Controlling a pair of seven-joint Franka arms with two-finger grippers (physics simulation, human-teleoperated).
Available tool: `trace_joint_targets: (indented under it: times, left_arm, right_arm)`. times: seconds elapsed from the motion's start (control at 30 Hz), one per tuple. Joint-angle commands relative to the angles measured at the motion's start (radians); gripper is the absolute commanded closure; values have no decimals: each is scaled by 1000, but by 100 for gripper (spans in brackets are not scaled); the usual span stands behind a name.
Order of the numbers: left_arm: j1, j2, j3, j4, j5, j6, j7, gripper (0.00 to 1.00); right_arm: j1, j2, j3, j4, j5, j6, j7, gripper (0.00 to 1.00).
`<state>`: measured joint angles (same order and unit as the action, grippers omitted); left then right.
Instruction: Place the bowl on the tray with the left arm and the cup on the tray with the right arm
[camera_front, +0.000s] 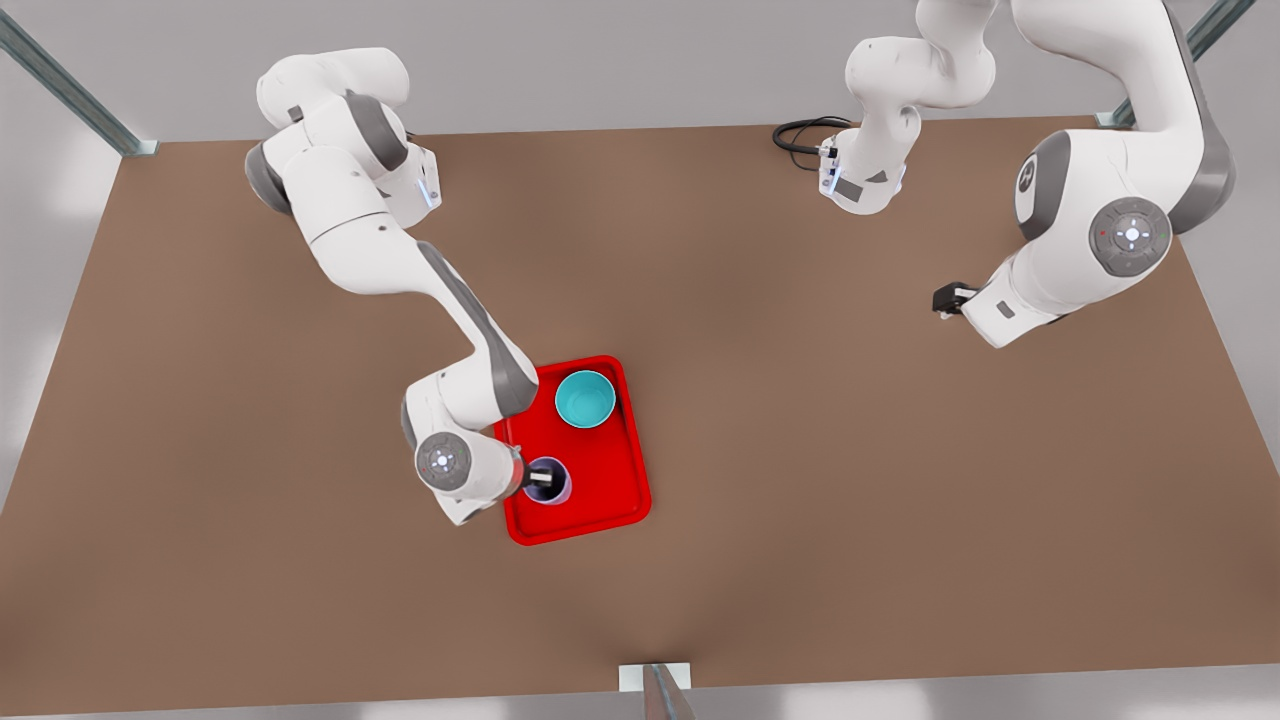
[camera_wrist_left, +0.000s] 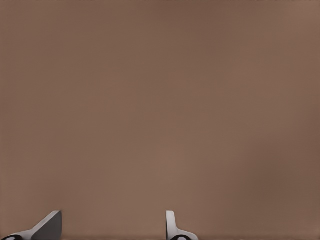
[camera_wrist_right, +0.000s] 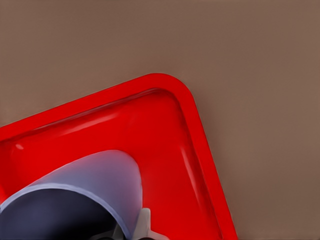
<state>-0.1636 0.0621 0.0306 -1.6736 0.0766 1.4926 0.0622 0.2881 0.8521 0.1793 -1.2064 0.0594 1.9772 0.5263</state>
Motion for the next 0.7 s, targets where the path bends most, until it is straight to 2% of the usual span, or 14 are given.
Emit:
trace_joint_targets:
  times: [0.0, 0.13, 0.2, 0.27, 0.3, 0.33, 0.67]
  left_arm:
    - [0, 1, 0, 0, 0, 0, -1, 0]
    - [0, -1, 0, 0, 0, 0, 1, 0]
    - [0, 1, 0, 0, 0, 0, -1, 0]
    - [0, 1, 0, 2, 0, 0, -1, 0]
    - [0, 1, 0, 2, 0, 0, 1, 0]
    - [0, 1, 0, 2, 0, 0, -1, 0]
    - [0, -1, 0, 2, 0, 0, -1, 0]
  right_arm:
    - [0, -1, 0, -4, -9, -3, 3, 79]
    - [28, -1, 0, -30, -33, 12, 1, 79]
    - [29, -2, 0, -47, -33, 26, 1, 68]
    - [49, -1, 0, -59, -35, 29, 1, 68]
    - [49, -1, -1, -58, -35, 29, 1, 53]
    - [49, -2, -1, -58, -33, 28, 1, 0]
    - [40, -15, 3, -55, -26, 11, -12, 0]
